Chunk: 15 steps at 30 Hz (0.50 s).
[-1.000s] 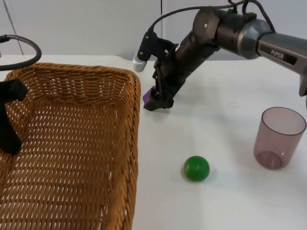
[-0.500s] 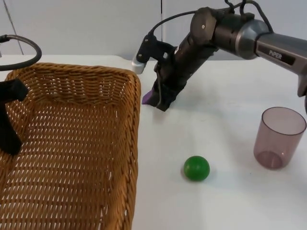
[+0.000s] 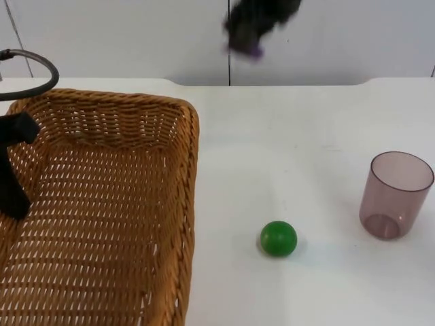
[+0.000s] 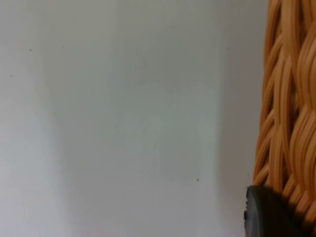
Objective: Pick up the basket with the left hand and place the triangular block into the basket with the right hand.
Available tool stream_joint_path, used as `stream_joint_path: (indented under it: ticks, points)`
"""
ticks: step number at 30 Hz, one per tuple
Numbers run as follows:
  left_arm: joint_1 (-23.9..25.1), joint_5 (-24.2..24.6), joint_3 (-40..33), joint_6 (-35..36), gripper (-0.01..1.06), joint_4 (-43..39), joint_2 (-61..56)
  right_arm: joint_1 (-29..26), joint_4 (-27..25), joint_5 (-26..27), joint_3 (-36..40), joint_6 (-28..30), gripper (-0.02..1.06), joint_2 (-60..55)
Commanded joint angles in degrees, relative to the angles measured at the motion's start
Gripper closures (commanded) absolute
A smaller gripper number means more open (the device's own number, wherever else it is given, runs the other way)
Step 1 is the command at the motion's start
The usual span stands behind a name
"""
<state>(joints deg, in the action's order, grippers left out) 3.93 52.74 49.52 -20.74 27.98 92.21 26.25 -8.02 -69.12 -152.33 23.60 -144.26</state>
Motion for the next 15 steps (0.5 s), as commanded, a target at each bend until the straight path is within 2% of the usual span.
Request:
stream_joint_path:
  ticks: [1,3,7,9,12,15]
  points:
    - [0.08,0.04,-0.10,0.08,1.05,0.01,-0.28,1.17,3.16,-0.85,-0.43,-8.68,1.05,3.20]
    - [0.08,0.48,-0.10,0.08,1.05,0.02,-0.28,2.41,5.23,-0.85,-0.43,-12.48,1.05,5.95]
    - [0.08,0.96,-0.10,0.08,1.05,0.02,-0.28,4.75,4.97,-0.85,-0.43,-13.81,1.05,9.41]
    - [0.08,0.96,-0.10,0.08,1.05,-0.59,-0.28,6.36,6.72,-0.85,0.28,-14.48,1.05,11.38]
    - [0.08,1.07,-0.10,0.08,1.05,-0.75,-0.28,7.64,8.43,-0.85,3.61,-15.22,1.05,13.90]
    - [0.08,0.96,-0.10,0.08,1.05,-0.85,-0.28,7.77,8.85,-0.85,13.70,-14.97,1.05,19.16]
